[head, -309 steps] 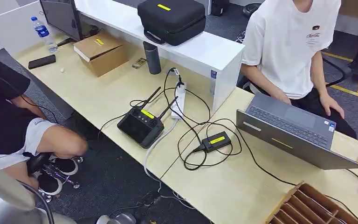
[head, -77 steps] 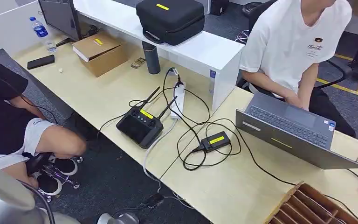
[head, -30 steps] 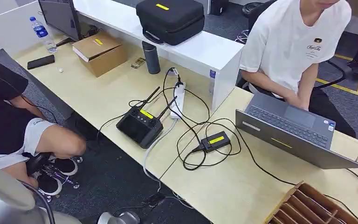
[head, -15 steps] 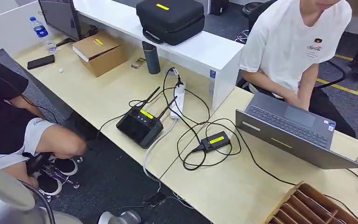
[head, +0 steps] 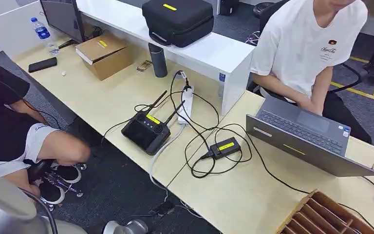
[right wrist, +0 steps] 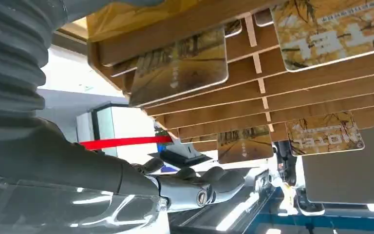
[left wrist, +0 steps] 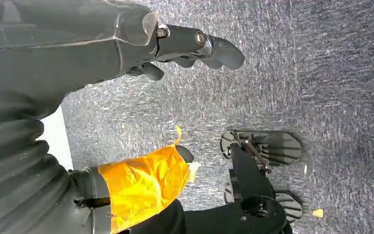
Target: Pass the card to the sensor for recognition and then transmit it.
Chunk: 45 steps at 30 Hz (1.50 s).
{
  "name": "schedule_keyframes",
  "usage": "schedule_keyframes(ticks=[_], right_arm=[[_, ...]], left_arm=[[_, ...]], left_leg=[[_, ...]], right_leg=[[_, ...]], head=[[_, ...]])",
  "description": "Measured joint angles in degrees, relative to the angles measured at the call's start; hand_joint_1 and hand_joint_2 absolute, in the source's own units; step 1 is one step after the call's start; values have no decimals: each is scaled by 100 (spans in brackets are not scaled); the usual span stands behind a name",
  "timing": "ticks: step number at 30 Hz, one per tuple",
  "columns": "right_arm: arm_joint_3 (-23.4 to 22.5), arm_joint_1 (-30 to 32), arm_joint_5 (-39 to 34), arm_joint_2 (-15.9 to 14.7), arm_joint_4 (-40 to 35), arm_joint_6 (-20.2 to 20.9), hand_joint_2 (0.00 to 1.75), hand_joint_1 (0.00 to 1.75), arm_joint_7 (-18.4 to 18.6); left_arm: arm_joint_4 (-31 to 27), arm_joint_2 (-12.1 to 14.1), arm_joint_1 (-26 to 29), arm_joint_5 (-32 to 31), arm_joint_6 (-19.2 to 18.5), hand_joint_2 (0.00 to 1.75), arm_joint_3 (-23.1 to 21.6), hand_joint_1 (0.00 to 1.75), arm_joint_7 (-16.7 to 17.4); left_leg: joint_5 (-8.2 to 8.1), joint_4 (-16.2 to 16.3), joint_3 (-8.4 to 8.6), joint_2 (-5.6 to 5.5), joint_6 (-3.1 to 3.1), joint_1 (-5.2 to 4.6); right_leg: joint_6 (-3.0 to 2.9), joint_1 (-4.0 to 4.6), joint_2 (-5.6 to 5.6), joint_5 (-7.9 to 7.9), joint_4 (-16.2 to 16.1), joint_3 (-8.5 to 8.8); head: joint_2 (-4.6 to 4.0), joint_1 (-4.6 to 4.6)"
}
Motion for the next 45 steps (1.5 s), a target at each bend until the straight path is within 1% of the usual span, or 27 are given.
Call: schedule_keyframes(ticks=[1,2,10,32,37,41,45], right_arm=[[0,-14,-2,0,9,0,175,0,0],[0,-23,-15,0,17,0,175,173,0],[-2,-39,-186,0,52,0,175,175,-96],[-6,-72,-221,2,98,0,175,175,-192],[-24,-70,-219,17,105,0,175,175,-214],[-63,-70,-231,48,105,0,175,175,-288],[-116,-86,-343,101,103,0,175,175,-437]], left_arm=[[0,0,-2,0,0,175,0,0,4],[0,0,-3,0,0,175,0,0,9],[0,0,-14,0,-2,175,0,0,24],[0,-4,-21,-46,0,175,0,0,17],[0,-4,-42,-142,275,175,0,0,50],[0,4,-50,-146,260,175,0,0,79],[0,4,-50,-168,258,175,0,0,85]], left_leg=[[0,0,0,0,0,0],[0,0,0,0,0,0],[0,0,0,0,0,0],[0,0,1,1,0,0],[0,0,1,1,0,0],[0,0,1,1,0,0],[0,0,0,1,0,0]], right_leg=[[0,0,0,0,0,0],[0,0,0,0,0,0],[0,0,0,0,0,0],[-2,0,1,-1,0,0],[-2,0,1,-1,0,0],[-2,0,1,-1,1,0],[-2,0,1,-2,1,0]], head=[[0,0],[0,0],[0,2],[0,2],[0,0],[0,0],[0,2]])
